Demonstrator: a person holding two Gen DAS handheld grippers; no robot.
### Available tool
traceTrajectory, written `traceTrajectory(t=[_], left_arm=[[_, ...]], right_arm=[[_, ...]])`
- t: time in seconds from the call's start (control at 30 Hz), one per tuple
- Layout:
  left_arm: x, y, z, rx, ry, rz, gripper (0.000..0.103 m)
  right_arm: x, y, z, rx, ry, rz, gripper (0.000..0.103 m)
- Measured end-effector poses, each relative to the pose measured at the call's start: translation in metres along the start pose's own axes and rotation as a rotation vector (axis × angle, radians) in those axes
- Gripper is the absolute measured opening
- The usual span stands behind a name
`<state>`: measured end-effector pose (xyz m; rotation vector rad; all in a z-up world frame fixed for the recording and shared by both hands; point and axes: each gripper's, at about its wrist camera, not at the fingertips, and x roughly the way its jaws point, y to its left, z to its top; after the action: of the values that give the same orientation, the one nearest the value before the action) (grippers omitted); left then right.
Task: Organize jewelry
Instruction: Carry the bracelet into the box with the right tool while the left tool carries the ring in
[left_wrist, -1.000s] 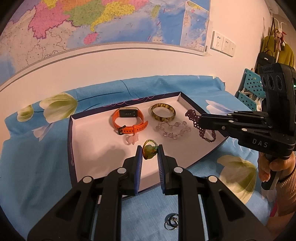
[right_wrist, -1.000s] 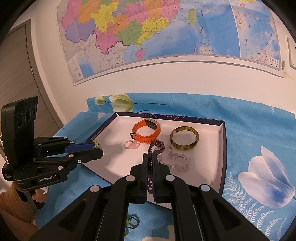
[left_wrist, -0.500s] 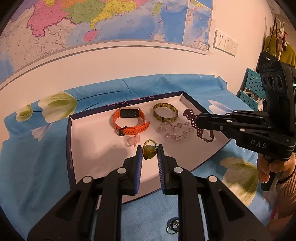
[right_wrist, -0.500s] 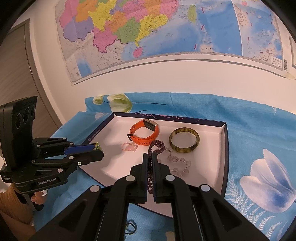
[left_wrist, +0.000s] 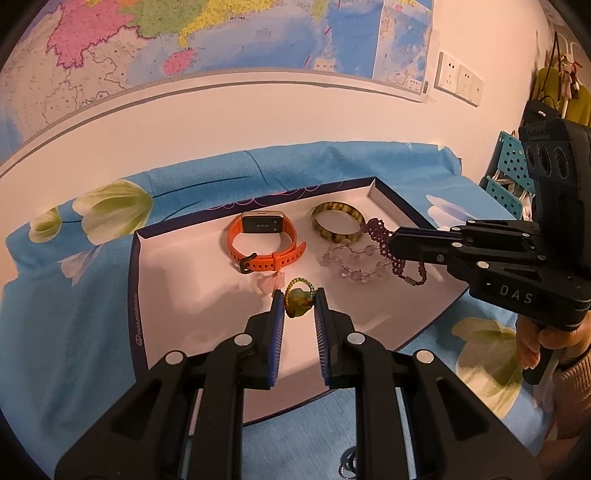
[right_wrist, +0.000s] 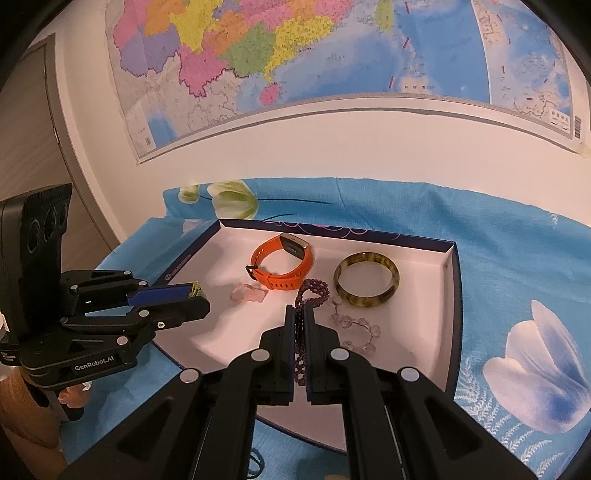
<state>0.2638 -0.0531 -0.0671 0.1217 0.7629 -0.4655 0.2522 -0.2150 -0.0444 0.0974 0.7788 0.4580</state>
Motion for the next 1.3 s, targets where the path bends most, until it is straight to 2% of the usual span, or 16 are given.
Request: traceTrajectory(t=[0.97,1.2,1.3], left_arm=[[0.031,0.005,0.003,-0.032,0.072,0.008,0.017],[0.032,0.007,0.002,-0.036,0.069,0.005,0.017],[0.028,0.008,0.001,-0.039,0.058,0.007,0.021]], right_arm=[[0.026,-0.004,0.001,0.006,0.058,-0.036,0.003],[0.027,-0.009,0.002,0.031,0.053,-0.04,0.007],[0.024,-0.01,0.002,0.038,0.045,-0.044,0.007]])
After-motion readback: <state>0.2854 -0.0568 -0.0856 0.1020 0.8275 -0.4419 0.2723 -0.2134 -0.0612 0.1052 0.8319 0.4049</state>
